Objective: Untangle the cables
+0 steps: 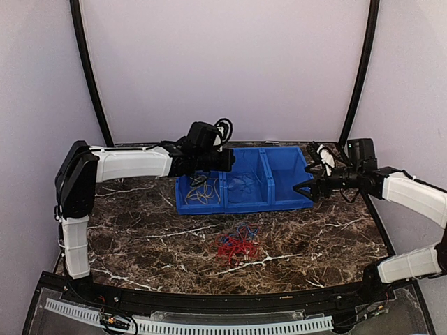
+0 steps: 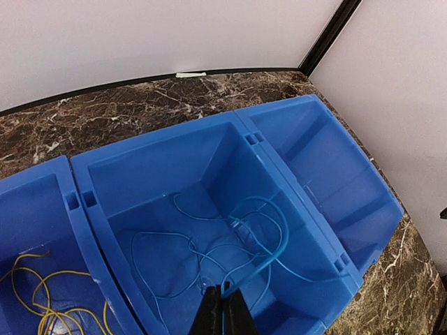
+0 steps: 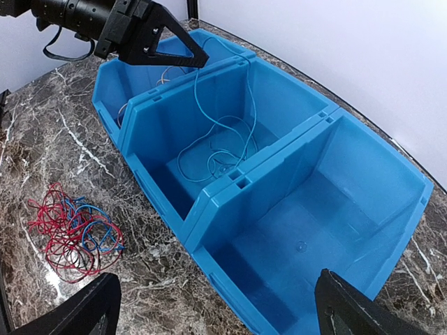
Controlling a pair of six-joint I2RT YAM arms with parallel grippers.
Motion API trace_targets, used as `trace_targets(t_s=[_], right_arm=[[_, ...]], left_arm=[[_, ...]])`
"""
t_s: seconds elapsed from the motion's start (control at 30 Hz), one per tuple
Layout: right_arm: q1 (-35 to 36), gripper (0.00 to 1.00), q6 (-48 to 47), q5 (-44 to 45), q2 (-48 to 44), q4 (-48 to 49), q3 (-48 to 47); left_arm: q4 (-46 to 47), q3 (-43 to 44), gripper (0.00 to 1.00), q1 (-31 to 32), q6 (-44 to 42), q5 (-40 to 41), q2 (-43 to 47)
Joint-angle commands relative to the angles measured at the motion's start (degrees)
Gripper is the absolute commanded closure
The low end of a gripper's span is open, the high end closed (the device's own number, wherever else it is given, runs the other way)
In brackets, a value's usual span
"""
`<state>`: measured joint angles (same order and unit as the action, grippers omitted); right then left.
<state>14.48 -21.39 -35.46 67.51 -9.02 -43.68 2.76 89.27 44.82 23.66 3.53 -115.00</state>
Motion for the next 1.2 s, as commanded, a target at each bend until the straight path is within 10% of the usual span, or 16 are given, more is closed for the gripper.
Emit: trace_targets(t_s=[0.0, 0.13, 0.3, 1.17], right_arm=[[-0.3, 0.01, -1.4, 0.2, 1.0, 1.4, 0.0], [-0.3, 0.01, -1.6, 0.2, 0.6, 1.6, 0.3], [-0.4, 0.01, -1.7, 0.1, 0.7, 1.5, 0.4], [-0.4, 0.01, 2.6, 21.1, 0.5, 7.6, 0.2]], left_arm=[[-3.2, 4.8, 0.99, 0.2, 1.8, 0.8, -1.1], [-6.3, 8.2, 0.67, 0.1, 1.4, 0.5, -2.8], [-9.0, 10.4, 0.55, 0.2, 0.1, 1.1, -1.9], [8.5, -34.2, 0.55, 15.9, -14.0, -1.9, 28.7]])
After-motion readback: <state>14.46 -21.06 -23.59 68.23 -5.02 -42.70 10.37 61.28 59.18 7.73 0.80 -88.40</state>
